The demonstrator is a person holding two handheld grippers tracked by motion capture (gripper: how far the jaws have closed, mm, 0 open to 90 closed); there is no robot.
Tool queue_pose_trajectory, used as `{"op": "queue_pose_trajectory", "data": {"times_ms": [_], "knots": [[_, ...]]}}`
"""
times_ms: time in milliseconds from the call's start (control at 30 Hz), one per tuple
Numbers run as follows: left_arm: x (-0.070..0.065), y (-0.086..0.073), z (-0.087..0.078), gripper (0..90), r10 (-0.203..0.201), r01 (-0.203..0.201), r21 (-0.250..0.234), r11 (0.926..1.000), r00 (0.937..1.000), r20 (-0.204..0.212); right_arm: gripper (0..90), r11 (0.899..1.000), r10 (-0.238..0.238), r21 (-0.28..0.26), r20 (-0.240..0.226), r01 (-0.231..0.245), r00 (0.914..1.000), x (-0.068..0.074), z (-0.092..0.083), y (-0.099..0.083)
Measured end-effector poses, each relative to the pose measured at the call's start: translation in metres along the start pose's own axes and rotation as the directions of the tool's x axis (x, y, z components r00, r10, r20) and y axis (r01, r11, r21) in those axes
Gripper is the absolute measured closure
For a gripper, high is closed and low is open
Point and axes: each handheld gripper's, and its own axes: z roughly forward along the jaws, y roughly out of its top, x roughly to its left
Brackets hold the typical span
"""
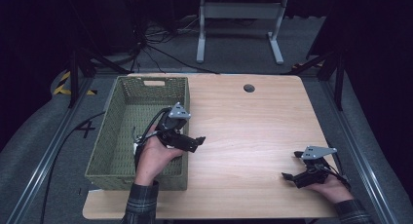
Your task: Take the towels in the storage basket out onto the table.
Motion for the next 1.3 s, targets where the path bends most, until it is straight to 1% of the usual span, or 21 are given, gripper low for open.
{"op": "queue_pose_trajectory", "data": {"times_ms": [33, 100, 167, 200, 233, 267, 300, 367, 467, 567, 600, 700, 733, 800, 867, 933, 1000, 1033, 1133, 1233, 1300], "knots": [[0.002, -0.001, -0.002, 5.7, 0.002, -0.002, 0.006, 1.0000, 1.0000, -0.007, 0.2, 1.000, 0.000, 0.001, -0.001, 0.000, 1.0000, 0.000, 0.000, 0.000], [0.006, -0.004, -0.006, 5.8, -0.015, 0.015, 0.000, 0.9999, 0.9997, -0.018, 0.2, 1.000, 0.000, 0.000, 0.001, 0.000, 1.0000, 0.000, 0.000, 0.000], [0.007, -0.006, -0.008, 6.2, -0.016, 0.016, 0.000, 0.9999, 0.9997, -0.019, 0.2, 1.000, 0.001, 0.000, 0.001, -0.001, 1.0000, 0.000, 0.000, 0.000], [0.011, -0.010, -0.012, 6.6, -0.025, 0.026, 0.003, 0.9997, 0.9991, -0.033, 0.2, 1.000, 0.001, 0.000, 0.001, -0.001, 1.0000, 0.000, 0.000, 0.000], [0.011, -0.010, -0.012, 6.7, -0.025, 0.026, 0.003, 0.9997, 0.9991, -0.033, 0.2, 1.000, 0.001, 0.000, 0.001, -0.001, 1.0000, 0.000, 0.000, 0.000], [0.015, -0.013, -0.014, 6.7, -0.036, 0.037, 0.006, 0.9993, 0.9984, -0.044, 0.2, 1.000, 0.001, 0.000, 0.001, -0.001, 1.0000, 0.000, 0.000, 0.000], [0.017, -0.015, -0.015, 6.8, -0.032, 0.033, 0.015, 0.9993, 0.9983, -0.048, 0.2, 1.000, 0.001, 0.000, 0.001, -0.001, 1.0000, 0.000, 0.000, 0.000], [0.020, -0.019, -0.016, 6.7, -0.046, 0.048, 0.020, 0.9987, 0.9973, -0.057, 0.2, 1.000, 0.001, 0.000, 0.001, -0.001, 1.0000, 0.000, 0.000, 0.000], [0.023, -0.022, -0.016, 6.7, -0.050, 0.052, 0.028, 0.9983, 0.9968, -0.063, 0.2, 1.000, 0.001, 0.000, 0.001, -0.001, 1.0000, 0.000, 0.000, 0.000], [0.027, -0.027, -0.018, 6.8, -0.053, 0.057, 0.043, 0.9975, 0.9947, -0.088, 0.2, 1.000, 0.001, 0.000, 0.001, -0.001, 1.0000, 0.000, 0.000, 0.000], [0.029, -0.029, -0.018, 6.8, -0.054, 0.058, 0.044, 0.9974, 0.9947, -0.087, 0.2, 1.000, 0.001, 0.000, 0.001, -0.001, 1.0000, 0.000, 0.000, 0.000], [0.035, -0.036, -0.018, 6.8, -0.061, 0.067, 0.055, 0.9962, 0.9922, -0.109, 0.2, 1.000, 0.001, 0.000, 0.001, -0.001, 1.0000, 0.000, 0.000, 0.000], [0.038, -0.039, -0.017, 6.8, -0.066, 0.075, 0.072, 0.9946, 0.9902, -0.123, 0.2, 1.000, 0.001, 0.000, 0.001, -0.001, 1.0000, 0.000, 0.000, 0.000], [0.043, -0.044, -0.016, 7.0, -0.067, 0.079, 0.082, 0.9935, 0.9876, -0.142, 0.2, 1.000, 0.002, 0.001, 0.001, -0.002, 1.0000, 0.000, 0.000, 0.000], [0.047, -0.048, -0.015, 7.0, -0.076, 0.090, 0.089, 0.9920, 0.9863, -0.146, 0.2, 1.000, 0.001, 0.000, 0.001, -0.001, 1.0000, 0.000, 0.000, 0.000], [0.052, -0.053, -0.011, 8.0, -0.094, 0.108, 0.094, 0.9897, 0.9849, -0.146, 0.2, 1.000, 0.001, 0.000, 0.001, -0.001, 1.0000, 0.000, 0.000, 0.000], [0.056, -0.057, -0.007, 8.6, -0.104, 0.121, 0.112, 0.9863, 0.9835, -0.148, 0.2, 1.000, 0.001, 0.000, 0.001, -0.001, 1.0000, 0.000, 0.000, 0.000], [0.057, -0.058, -0.006, 8.6, -0.100, 0.120, 0.123, 0.9851, 0.9824, -0.158, 0.2, 1.000, 0.001, 0.000, 0.001, -0.001, 1.0000, 0.000, 0.000, 0.000], [0.061, -0.061, -0.002, 8.6, -0.109, 0.130, 0.133, 0.9826, 0.9819, -0.155, 0.2, 1.000, 0.001, 0.000, 0.001, -0.001, 1.0000, 0.000, 0.000, 0.000], [0.065, -0.067, 0.004, 8.7, -0.115, 0.143, 0.167, 0.9755, 0.9787, -0.170, 0.2, 1.000, 0.001, 0.001, 0.001, -0.001, 1.0000, 0.000, 0.000, 0.000], [0.068, -0.070, 0.008, 8.7, -0.119, 0.157, 0.204, 0.9662, 0.9749, -0.188, 0.2, 1.000, 0.002, 0.001, 0.002, -0.002, 1.0000, 0.000, 0.000, 0.000]]}}
